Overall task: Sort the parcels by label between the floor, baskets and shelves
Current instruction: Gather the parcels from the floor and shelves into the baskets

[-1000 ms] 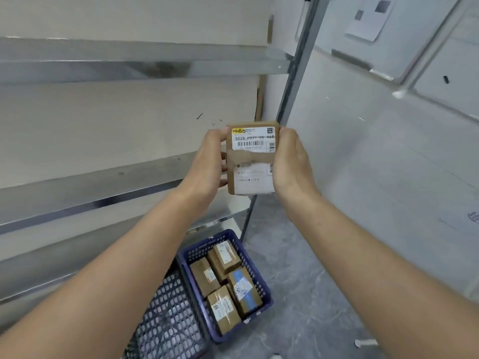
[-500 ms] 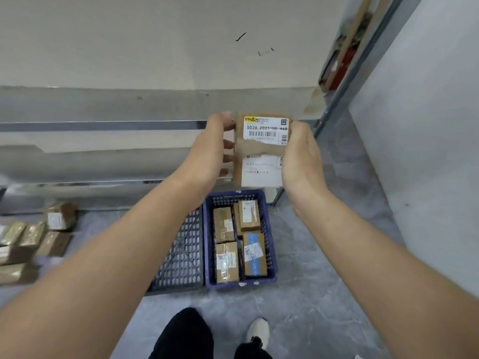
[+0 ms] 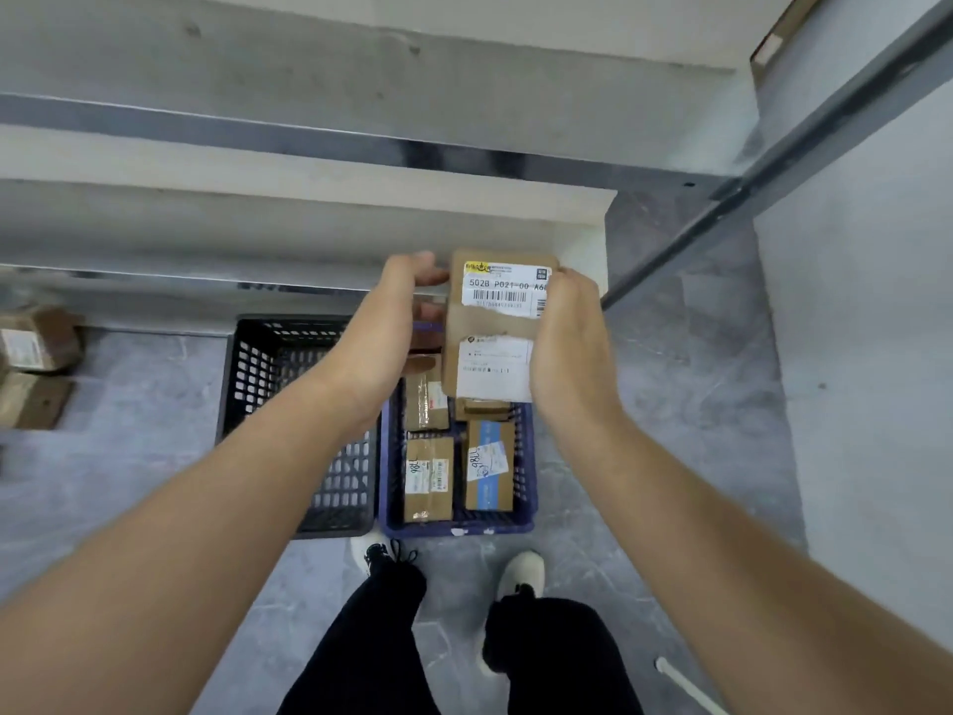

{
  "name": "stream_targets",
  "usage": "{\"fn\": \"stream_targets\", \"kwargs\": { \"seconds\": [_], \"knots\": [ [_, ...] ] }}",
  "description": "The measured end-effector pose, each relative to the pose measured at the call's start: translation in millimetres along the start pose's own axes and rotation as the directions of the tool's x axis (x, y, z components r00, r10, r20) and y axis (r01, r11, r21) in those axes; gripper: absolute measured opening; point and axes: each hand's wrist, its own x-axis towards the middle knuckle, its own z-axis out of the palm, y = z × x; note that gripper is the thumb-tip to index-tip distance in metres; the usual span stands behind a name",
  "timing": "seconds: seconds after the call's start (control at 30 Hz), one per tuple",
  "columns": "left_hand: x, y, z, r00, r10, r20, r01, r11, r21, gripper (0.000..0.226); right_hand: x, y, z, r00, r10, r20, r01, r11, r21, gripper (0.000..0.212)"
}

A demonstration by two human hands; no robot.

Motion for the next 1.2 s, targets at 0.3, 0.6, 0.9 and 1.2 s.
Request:
{"fn": "stream_targets", "kwargs": {
  "seconds": [0.3,0.6,0.9,1.2],
  "knots": [
    [76.8,-85.6,14.7,0.98,-0.122,-0.156,0.116,0.992,-0.051,0.046,87.9,94.9,48.7,0.957,0.153,0.246,-0.152,0.988,-0.024,0.039],
    [151.0,-196.1,23.7,0.937,-0.211,-0.279,0.198,0.977,-0.073,0.045,147.9,192.0,100.8,0.867,0.245,0.434,-0.208,0.969,-0.132,0.059],
    [235.2,-299.2,-10.5,0.952,-0.232,-0.198,0.234,0.972,-0.014,0.047,172.6,277.7,184.7,0.838,0.348,0.421,-0.341,0.935,-0.094,0.059],
    [303.3,-384.8,-37.5,0.926,-0.327,-0.188,0.338,0.941,0.028,0.08,209.7,354.6,238.6,0.817,0.371,0.441,-0.402,0.915,-0.026,0.029]
  ]
}}
